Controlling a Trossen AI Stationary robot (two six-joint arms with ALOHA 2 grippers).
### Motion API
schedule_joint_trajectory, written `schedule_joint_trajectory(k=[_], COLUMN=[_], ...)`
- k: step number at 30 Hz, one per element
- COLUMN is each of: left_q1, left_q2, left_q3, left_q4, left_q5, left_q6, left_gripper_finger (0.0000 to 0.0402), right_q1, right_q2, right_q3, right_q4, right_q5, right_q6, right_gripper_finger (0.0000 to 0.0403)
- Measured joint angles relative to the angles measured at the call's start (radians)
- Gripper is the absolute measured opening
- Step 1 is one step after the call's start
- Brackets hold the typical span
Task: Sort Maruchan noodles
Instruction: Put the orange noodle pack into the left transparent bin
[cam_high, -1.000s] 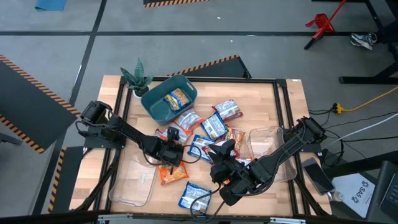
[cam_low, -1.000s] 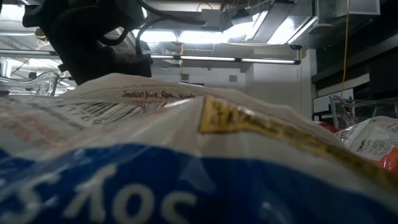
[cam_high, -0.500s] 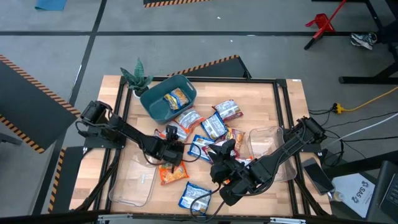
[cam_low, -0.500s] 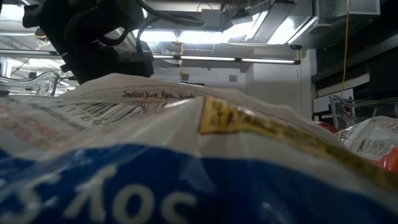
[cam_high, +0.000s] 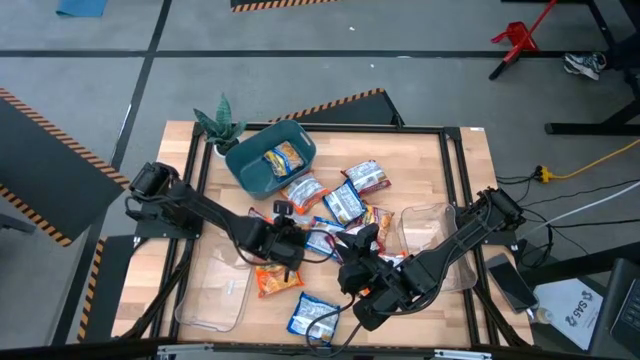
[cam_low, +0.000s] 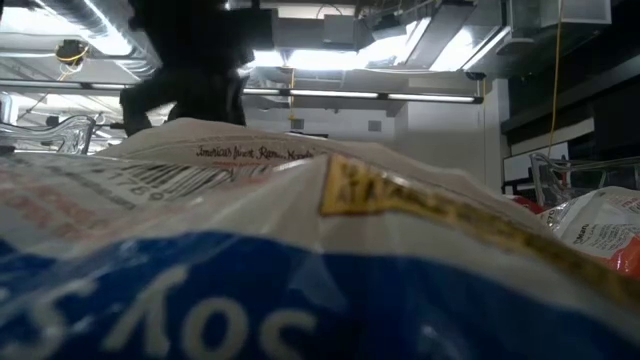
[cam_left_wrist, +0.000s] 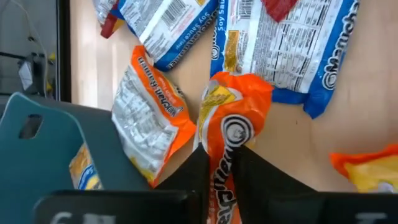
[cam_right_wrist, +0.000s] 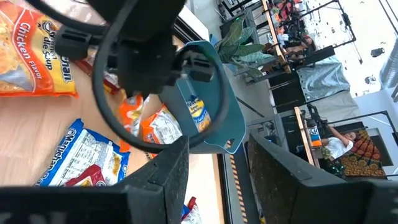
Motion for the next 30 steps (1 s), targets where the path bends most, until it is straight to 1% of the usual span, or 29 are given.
schedule_joint_trajectory(k=[4, 6, 11, 15, 19, 25, 30], left_q1=[0.0, -0.002, -0.002, -0.006, -0.031, -0.079, -0.132], left_q2=[0.0, 0.0, 0.0, 0.0, 0.0, -0.001, -0.034], left_q3=[0.086, 0.125, 0.201, 0.271, 0.382, 0.583, 0.688], left_q4=[-0.119, -0.174, -0.287, -0.421, -0.576, -0.79, -0.787], left_q5=[0.024, 0.024, 0.031, 0.099, 0.122, 0.145, 0.243], left_q6=[-0.027, -0.044, -0.09, -0.151, -0.214, -0.316, -0.368], left_gripper_finger=[0.0015, 0.0007, 0.001, 0.0005, 0.0004, 0.0004, 0.0004], right_q1=[0.0, 0.0, 0.0, 0.0, 0.0, 0.0, 0.0], right_q2=[0.0, 0.0, 0.0, 0.0, 0.0, 0.0, 0.0], right_q3=[0.0, 0.0, 0.0, 0.0, 0.0, 0.0, 0.0], right_q4=[-0.011, -0.017, -0.019, -0.036, -0.057, -0.068, -0.07], right_q5=[0.0, 0.0, 0.001, 0.0, 0.008, 0.007, 0.007], right_q6=[0.0, 0.0, 0.0, 0.0, 0.0, 0.021, 0.024], right_gripper_finger=[0.0152, 0.0152, 0.0152, 0.0152, 0.0152, 0.0152, 0.0152])
